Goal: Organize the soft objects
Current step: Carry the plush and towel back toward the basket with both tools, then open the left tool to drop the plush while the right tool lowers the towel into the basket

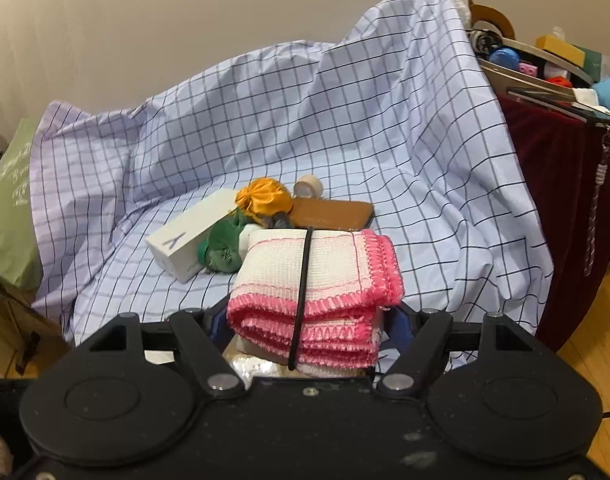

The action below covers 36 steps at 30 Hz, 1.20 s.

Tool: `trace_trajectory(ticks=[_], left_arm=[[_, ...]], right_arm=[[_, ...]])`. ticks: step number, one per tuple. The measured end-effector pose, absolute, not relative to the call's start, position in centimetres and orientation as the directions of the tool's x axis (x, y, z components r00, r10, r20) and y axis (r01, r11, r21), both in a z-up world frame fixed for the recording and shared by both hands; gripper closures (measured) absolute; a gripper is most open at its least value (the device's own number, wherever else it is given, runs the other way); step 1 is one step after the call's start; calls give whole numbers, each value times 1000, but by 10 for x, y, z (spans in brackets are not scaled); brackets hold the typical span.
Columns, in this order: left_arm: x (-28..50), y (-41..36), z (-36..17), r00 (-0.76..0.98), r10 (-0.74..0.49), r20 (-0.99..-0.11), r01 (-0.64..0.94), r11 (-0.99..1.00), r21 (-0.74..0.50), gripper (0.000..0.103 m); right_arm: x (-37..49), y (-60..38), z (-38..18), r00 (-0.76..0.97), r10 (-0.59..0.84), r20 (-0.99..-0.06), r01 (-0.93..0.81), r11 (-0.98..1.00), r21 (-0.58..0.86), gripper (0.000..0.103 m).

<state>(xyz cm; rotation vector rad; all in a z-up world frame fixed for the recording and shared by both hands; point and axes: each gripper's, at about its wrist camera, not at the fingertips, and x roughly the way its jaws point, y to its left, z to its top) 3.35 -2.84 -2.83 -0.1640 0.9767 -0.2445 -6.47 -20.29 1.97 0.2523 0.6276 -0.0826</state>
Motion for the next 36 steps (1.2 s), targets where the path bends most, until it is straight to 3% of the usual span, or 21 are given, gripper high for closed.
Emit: trace_trajectory(ticks=[11,18,36], left_arm=[[27,-14,-52,494,-297,-817,72,951,-302,47],[19,-18,-44,537,-269,-799,91,961,-262,32],[7,-9,-27,638,-158,-754,20,982,-188,28]], right_arm=[[-68,-177,4,781,-1,-624,117,982,146,30],[-66,-181,0,768,0,-641,131,979,157,30],[-57,-183,-11,742,14,-670,142,974,177,27]])
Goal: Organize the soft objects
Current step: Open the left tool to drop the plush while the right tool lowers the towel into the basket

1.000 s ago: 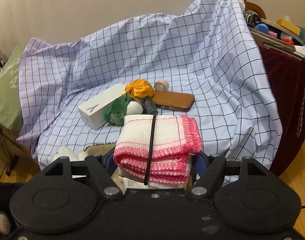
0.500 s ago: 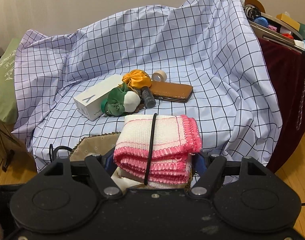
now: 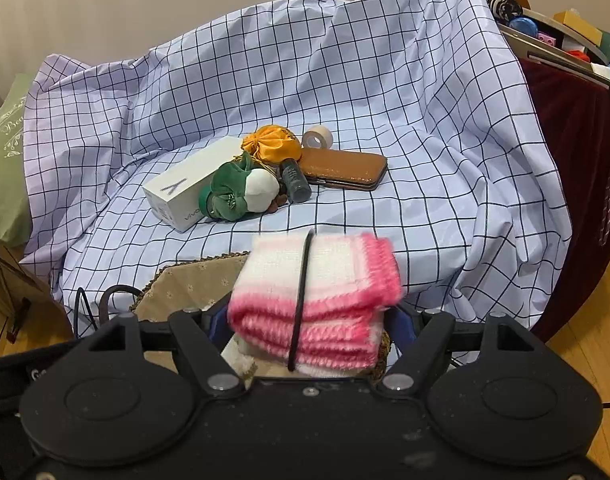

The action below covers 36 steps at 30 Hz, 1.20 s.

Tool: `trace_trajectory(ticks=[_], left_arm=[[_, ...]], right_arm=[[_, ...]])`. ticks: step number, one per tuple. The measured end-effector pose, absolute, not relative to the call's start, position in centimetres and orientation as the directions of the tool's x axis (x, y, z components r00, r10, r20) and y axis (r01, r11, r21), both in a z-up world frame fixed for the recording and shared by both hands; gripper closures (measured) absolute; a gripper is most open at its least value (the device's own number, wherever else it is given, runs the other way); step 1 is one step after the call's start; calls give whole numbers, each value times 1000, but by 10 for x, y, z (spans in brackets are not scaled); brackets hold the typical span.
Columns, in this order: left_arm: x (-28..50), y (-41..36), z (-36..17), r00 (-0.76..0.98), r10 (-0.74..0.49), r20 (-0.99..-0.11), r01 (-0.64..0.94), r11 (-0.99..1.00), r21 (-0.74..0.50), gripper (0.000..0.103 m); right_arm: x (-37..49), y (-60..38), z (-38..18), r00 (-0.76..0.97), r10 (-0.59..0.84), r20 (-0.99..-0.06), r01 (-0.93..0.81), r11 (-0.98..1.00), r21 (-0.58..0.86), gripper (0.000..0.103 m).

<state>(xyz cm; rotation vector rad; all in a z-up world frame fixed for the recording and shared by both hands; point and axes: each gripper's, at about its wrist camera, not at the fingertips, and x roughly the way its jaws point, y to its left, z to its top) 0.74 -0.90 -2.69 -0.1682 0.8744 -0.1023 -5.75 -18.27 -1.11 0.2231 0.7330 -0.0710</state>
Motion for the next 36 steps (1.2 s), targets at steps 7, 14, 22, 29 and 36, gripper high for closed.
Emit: trace_trajectory(ticks=[7,14,22,29,36], left_arm=[[9,-10,-29,628,-162,-761,23,982,-190,26],[9,-10,-30,626,-159,-764,20,982,-188,23],[9,-9,-30,626,-155,-764,17,982,-186,23],[9,-8,-30,630,-147,-762,14,984,-178,22],[9,-9,-26,650,-129,-749,7,986,-164,15]], right_arm=[[-60,-183,-9,752,10,-659,140,975,175,25],[-58,-186,-12,736,-1,-677,161,971,174,25],[-59,-186,-12,730,-6,-683,166,972,169,24],[-57,-187,-14,720,-12,-693,174,971,164,22],[-56,-189,-15,713,-17,-700,182,970,162,21]])
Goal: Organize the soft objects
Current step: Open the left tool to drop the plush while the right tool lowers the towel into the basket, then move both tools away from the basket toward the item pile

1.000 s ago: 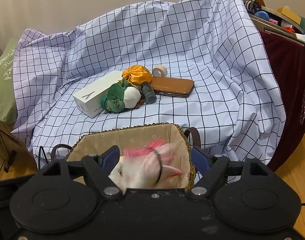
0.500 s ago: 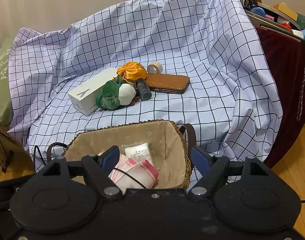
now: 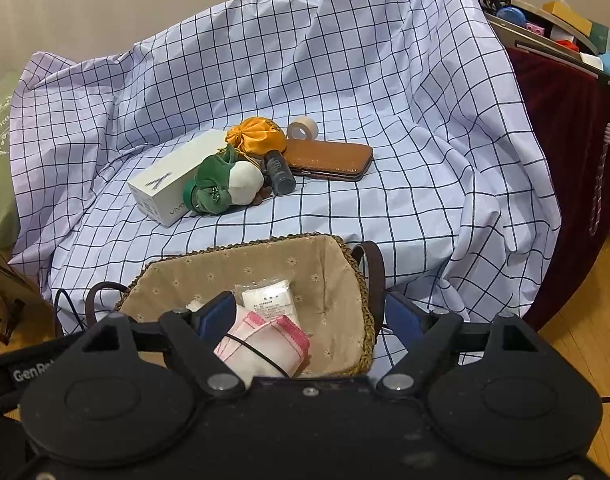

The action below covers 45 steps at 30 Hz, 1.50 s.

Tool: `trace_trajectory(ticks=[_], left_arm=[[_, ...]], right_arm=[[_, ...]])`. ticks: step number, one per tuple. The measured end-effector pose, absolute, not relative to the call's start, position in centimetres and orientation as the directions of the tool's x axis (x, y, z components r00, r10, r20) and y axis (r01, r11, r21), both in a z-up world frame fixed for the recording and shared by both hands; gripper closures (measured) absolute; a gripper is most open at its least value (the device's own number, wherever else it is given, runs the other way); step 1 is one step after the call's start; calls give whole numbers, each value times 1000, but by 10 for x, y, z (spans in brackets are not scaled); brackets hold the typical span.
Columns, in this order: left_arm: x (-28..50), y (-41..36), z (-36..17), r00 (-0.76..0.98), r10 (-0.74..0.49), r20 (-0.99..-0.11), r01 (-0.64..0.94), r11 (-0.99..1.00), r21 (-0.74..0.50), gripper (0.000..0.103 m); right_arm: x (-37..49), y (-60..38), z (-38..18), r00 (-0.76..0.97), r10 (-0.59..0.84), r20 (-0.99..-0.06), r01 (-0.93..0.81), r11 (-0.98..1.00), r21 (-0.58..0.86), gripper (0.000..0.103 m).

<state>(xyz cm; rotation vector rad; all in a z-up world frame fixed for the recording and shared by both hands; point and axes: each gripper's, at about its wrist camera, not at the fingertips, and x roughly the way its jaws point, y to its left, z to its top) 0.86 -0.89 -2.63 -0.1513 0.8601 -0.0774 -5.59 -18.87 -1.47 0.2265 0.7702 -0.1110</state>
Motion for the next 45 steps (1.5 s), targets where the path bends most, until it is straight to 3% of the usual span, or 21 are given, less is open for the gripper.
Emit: trace_trajectory(ticks=[9,22,45], left_arm=[[9,-15,-19,690,-87,-718,14,994,-107,7],[24,-25,-8,728,-64,-682,42,998,-49,6],[114,-36,-28,638,-98,-764,102,994,-42,6]], right_arm=[[-55,-192,-16,709,-21,-705,187,969,159,20],[-32,-212,-21,691,-68,-720,243,959,143,20],[100,-225,-24,646,-100,-757,241,967,78,20]])
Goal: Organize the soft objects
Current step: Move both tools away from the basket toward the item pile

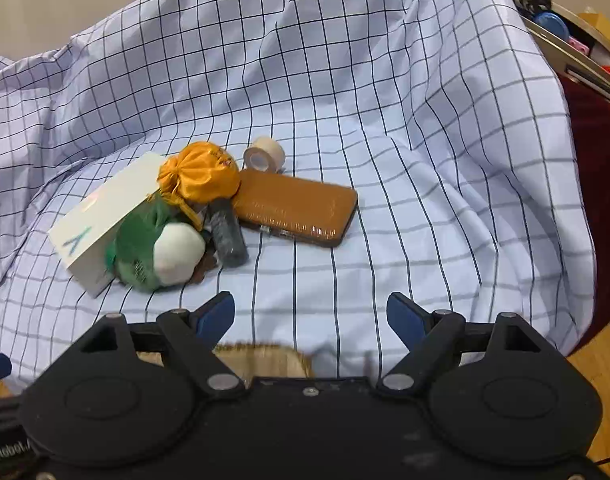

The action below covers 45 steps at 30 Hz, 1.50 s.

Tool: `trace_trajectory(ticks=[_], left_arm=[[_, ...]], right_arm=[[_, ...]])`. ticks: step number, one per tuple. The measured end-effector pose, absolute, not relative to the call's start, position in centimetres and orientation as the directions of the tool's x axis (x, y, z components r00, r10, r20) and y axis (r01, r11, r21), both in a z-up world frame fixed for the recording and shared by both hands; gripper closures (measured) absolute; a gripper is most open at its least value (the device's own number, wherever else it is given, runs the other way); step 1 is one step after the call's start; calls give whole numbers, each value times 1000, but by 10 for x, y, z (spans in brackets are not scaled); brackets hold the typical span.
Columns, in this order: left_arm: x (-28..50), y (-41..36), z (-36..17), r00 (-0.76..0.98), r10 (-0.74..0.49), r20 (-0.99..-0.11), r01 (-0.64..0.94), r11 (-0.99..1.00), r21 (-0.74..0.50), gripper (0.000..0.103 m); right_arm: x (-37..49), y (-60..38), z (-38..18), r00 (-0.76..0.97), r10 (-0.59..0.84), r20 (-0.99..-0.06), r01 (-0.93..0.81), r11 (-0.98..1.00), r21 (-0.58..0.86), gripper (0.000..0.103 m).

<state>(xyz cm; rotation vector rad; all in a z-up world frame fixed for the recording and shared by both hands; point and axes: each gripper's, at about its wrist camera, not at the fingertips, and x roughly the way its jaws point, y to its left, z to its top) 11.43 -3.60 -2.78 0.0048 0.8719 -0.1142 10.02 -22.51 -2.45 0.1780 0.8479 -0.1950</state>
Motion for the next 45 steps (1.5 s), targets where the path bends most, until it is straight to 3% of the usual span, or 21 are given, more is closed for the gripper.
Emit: trace_trajectory(ticks=[24,31,36,45], left_arm=[[173,-30,-56,557,-109,-824,63,994,-89,6],[179,-29,-61,539,-124,-833,62,992,-107,6],[179,-29,-63,531,-131,-837,61,991,-116,6],[179,-26,-63,532,-134,-836,47,991,-128,6]], right_arm=[[195,-202,-71,572,-89,-816,147,989,-5,20],[195,-221,-79,544,-193,-817,255,965,-59,20],[189,-236,-74,539,-195,-819,333,943,-6,20],[197,-203,-73,574,-135,-808,201,979,-21,20]])
